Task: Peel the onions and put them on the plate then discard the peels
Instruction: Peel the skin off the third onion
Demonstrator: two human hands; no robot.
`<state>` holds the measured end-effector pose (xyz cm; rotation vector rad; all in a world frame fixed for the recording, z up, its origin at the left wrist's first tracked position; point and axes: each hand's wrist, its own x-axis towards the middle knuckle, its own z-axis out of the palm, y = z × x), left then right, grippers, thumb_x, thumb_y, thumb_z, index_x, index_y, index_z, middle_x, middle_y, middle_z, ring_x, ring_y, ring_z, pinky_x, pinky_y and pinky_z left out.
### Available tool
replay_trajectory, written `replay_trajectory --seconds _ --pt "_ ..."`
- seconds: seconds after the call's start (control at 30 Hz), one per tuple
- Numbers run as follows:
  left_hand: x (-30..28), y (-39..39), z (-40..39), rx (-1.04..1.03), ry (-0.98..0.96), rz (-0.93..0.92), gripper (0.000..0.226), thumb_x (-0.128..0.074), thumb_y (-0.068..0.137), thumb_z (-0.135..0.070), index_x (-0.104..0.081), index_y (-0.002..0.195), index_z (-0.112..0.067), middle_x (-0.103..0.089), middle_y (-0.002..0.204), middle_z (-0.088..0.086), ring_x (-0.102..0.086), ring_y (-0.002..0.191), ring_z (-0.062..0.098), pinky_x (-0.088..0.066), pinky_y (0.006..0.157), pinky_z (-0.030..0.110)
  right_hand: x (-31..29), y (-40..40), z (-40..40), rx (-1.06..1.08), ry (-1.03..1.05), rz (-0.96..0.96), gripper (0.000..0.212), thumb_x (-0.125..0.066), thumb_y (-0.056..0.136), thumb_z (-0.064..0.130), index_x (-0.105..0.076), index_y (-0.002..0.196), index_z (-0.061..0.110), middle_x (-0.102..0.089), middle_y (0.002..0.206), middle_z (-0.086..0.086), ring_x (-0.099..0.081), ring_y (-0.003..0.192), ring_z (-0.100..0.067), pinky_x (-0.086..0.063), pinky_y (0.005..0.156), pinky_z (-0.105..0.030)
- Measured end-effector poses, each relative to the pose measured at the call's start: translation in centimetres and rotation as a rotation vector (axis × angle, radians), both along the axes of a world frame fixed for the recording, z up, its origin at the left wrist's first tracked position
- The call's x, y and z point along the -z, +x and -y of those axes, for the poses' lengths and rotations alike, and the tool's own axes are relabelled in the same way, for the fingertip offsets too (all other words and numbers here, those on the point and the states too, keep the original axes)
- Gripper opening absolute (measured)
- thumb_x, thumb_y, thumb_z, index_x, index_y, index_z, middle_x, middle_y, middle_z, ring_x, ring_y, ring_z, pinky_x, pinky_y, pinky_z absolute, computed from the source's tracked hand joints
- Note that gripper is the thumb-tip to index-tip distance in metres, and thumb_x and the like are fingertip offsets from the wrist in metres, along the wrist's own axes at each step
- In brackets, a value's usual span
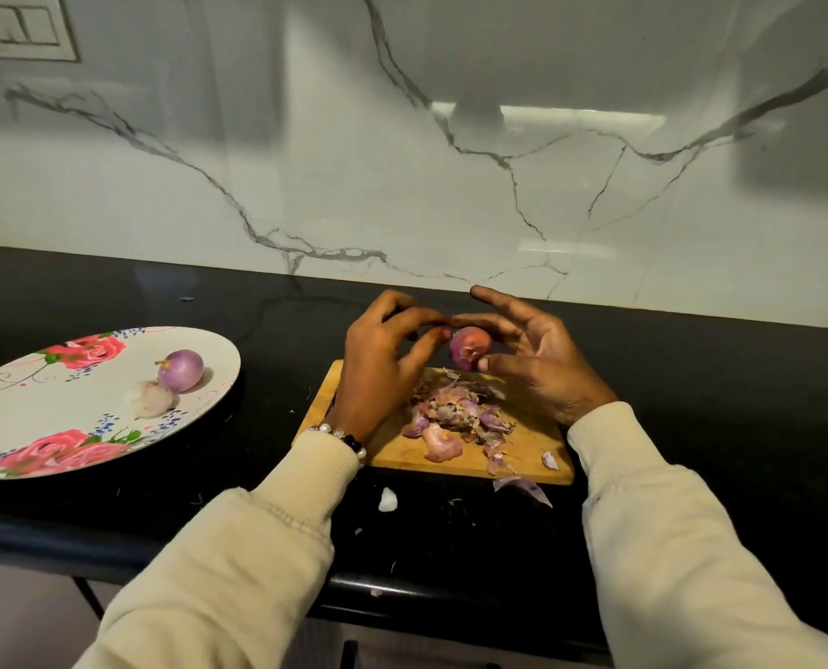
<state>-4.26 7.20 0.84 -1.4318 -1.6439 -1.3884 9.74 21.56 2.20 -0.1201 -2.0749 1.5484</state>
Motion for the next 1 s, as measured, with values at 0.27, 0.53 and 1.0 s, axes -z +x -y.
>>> replay_trajectory --seconds 0.27,0.53,1.0 --pt "0.3 -0.1 0.2 0.121 -0.195 -0.188 0.02 -0.071 0.084 -0.012 -0.076 0.103 -0.009 -0.07 0.095 0.004 -0.066 0.081 0.013 -0.044 0.075 0.009 0.1 0.1 0.2 -0.008 -0.006 0.095 0.081 -0.06 0.079 -0.024 -0.044 0.144 0.021 -0.069 0.122 -0.006 -0.064 0.117 -0.024 -0.055 0.093 -0.039" --pt "0.4 -0.1 0.4 0.078 -0.288 -0.354 0.025 -0.066 0.084 -0.021 -0.075 0.104 -0.008 -0.072 0.096 0.008 -0.071 0.08 0.022 -0.059 0.066 0.034 -0.1 0.2 0.5 0.036 0.012 0.158 0.084 -0.065 0.078 -0.021 -0.043 0.145 0.025 -0.072 0.118 -0.005 -0.066 0.113 -0.023 -0.046 0.105 -0.053" --pt "0.9 0.4 -0.2 -0.127 -0.237 -0.411 0.036 -0.048 0.091 -0.032 -0.069 0.097 -0.004 -0.067 0.091 0.01 -0.063 0.057 0.026 -0.05 0.041 0.036 -0.1 0.0 1.0 0.079 0.003 0.148 0.086 -0.065 0.079 -0.02 -0.039 0.149 0.022 -0.073 0.116 -0.004 -0.068 0.11 -0.022 -0.051 0.101 -0.05"
